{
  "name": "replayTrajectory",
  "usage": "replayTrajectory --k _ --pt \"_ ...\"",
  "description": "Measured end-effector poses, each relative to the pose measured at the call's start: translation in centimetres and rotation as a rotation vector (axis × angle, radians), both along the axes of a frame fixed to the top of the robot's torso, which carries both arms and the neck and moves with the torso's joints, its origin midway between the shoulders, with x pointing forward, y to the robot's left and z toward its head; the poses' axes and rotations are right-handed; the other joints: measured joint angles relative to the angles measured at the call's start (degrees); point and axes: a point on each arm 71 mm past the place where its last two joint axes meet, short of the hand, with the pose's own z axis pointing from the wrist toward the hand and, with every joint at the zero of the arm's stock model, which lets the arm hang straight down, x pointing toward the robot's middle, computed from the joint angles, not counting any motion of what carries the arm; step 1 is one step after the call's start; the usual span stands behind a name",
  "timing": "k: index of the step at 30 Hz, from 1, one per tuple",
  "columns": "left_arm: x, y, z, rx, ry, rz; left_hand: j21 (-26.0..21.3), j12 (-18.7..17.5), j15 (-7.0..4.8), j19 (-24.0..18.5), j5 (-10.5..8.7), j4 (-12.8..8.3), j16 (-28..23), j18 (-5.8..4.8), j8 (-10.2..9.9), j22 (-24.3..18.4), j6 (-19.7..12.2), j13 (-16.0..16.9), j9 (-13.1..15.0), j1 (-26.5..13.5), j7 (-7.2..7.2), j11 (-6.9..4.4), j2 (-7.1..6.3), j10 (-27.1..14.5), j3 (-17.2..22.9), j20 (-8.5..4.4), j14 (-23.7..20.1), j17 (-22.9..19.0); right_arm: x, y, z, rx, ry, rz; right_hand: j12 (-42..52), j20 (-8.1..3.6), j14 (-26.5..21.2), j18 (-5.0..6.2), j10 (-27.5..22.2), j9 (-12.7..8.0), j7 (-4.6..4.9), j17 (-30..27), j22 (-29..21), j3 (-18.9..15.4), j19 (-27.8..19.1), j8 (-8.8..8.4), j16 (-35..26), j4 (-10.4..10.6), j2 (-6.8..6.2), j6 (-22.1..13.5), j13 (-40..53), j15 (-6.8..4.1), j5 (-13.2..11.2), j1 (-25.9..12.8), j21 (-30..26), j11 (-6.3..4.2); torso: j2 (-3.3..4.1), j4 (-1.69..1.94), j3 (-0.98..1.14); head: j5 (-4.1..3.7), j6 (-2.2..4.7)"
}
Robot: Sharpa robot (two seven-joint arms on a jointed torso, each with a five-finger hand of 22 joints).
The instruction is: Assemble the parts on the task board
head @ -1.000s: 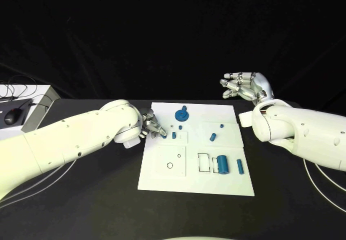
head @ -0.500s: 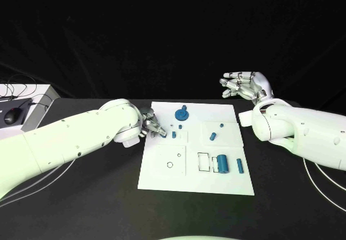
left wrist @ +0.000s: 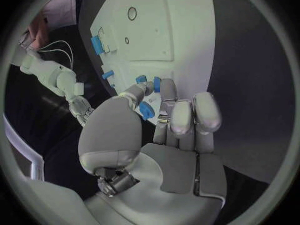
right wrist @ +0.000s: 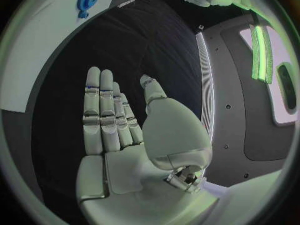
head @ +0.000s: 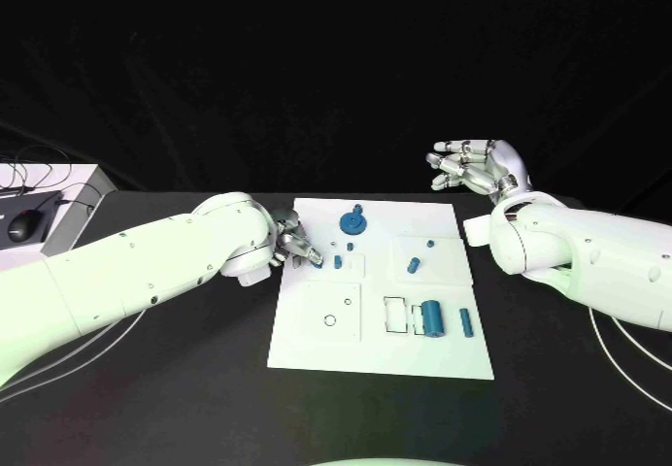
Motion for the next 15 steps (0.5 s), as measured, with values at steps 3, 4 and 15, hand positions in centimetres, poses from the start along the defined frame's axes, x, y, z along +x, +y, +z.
replayTrajectory --k 3,4,15 --pt "0.02 -0.03 0.01 0.002 -0.002 -0.001 0.0 0.0 0.01 0.0 0.0 0.0 0.0 0.0 0.0 0.0 0.0 0.0 0.0 0.0 0.0 0.0 0.0 0.0 0.0 0.0 0.0 0.0 -0.01 0.0 0.0 0.0 0.0 0.0 0.0 0.0 0.0 0.0 0.0 0.0 0.0 0.0 -0.1 0.0 0.0 0.0 0.0 0.0 0.0 0.0 0.0 0.0 0.0 0.0 0.2 0.0 0.0 -0.01 0.0 0.03 -0.01" --pt "0.03 -0.05 0.01 0.003 -0.002 -0.001 0.0 0.0 0.01 0.0 0.0 0.0 0.0 0.0 0.0 0.0 0.0 0.0 0.0 0.0 0.0 0.0 -0.01 0.0 0.0 0.0 0.0 0.0 -0.01 -0.01 0.0 0.0 0.0 0.0 0.0 0.0 0.0 -0.01 0.0 0.0 0.0 0.0 -0.1 0.0 0.0 0.0 0.0 0.0 0.0 0.0 0.0 0.0 0.0 0.0 0.2 0.0 0.0 -0.01 0.01 0.03 -0.03" --pt "0.11 -0.4 0.11 0.011 -0.007 -0.003 0.3 0.0 -0.02 0.0 0.21 0.0 0.0 0.0 0.4 0.0 0.2 0.0 0.2 0.2 -0.2 0.08 -0.22 0.1 0.0 0.0 0.0 0.1 -0.04 0.0 0.01 0.001 0.0 0.002 0.0 0.21 -0.2 -0.07 -0.2 0.0 -0.01 -0.1 -0.5 0.0 -0.2 0.0 0.0 0.0 0.0 0.0 0.0 0.21 0.0 0.0 0.4 0.2 -0.01 -0.06 0.03 -0.04 0.02"
